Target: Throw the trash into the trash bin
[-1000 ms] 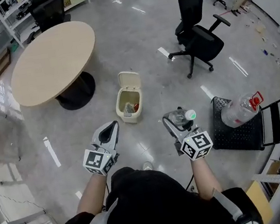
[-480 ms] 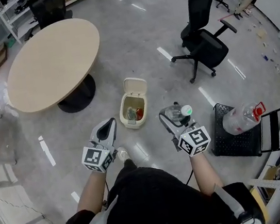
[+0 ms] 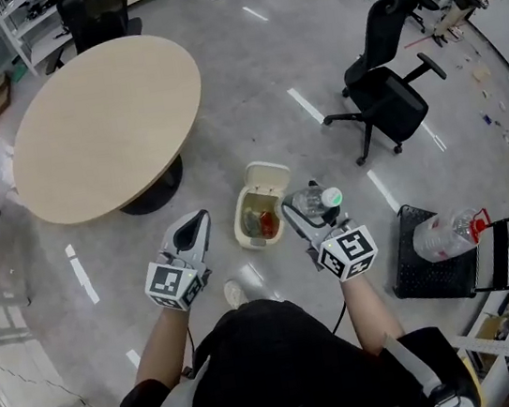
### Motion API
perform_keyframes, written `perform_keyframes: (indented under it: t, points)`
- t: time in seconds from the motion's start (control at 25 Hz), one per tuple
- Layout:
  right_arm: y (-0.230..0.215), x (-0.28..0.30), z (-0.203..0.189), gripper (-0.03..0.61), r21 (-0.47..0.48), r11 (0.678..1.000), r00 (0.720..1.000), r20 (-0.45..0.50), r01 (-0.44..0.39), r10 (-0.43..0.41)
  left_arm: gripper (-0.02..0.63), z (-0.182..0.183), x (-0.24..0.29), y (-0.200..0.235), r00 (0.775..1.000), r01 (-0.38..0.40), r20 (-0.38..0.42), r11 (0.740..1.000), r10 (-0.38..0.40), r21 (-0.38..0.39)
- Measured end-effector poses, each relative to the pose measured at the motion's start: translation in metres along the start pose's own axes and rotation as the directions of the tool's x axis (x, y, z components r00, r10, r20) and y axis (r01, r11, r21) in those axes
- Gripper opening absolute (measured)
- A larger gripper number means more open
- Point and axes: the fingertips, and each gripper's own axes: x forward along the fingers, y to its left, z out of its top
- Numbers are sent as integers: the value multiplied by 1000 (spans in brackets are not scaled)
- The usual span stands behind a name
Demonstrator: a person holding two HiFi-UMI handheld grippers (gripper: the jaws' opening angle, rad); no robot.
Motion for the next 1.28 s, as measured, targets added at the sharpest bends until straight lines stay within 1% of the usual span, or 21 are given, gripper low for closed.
perform_keyframes:
  t: [0.12, 0.2, 0.28, 0.48, 0.76, 0.88, 1.04, 1.2, 1.28]
  points:
    - [6, 17, -9, 331, 16, 1000, 1000, -16, 6, -6, 2, -13, -9, 24, 998, -37, -43, 999, 35, -34]
    - [9, 23, -19, 331, 27, 1000, 999, -39, 8, -7, 2, -23, -13, 31, 996, -50, -74, 996, 45, -68]
    - [8, 26, -30, 331, 38, 999, 998, -66, 11, -8, 2, -32, -13, 31, 995, -46, -91, 995, 38, -86]
    - [5, 31, -58, 333, 46, 999, 993, -120, 21, -15, 2, -46, -3, 24, 993, -33, -119, 994, 20, -104]
    - [-6, 38, -103, 331, 74, 997, 982, -189, 24, -9, 2, -80, 1, 15, 985, -41, -170, 986, 13, -163]
    - [-3, 42, -119, 331, 90, 996, 977, -214, 9, 11, 2, -90, 4, 16, 979, -64, -204, 984, 29, -167]
    - [-3, 45, -148, 331, 102, 995, 967, -250, -12, 38, 2, -107, 9, 14, 978, -87, -202, 984, 55, -154]
    - [-9, 55, -183, 331, 126, 992, 951, -301, -29, 66, 2, -141, 28, 6, 961, -76, -276, 979, 22, -187]
    - [-12, 59, -197, 331, 132, 990, 942, -325, -42, 83, 2, -157, 36, 1, 951, -67, -308, 979, 5, -191]
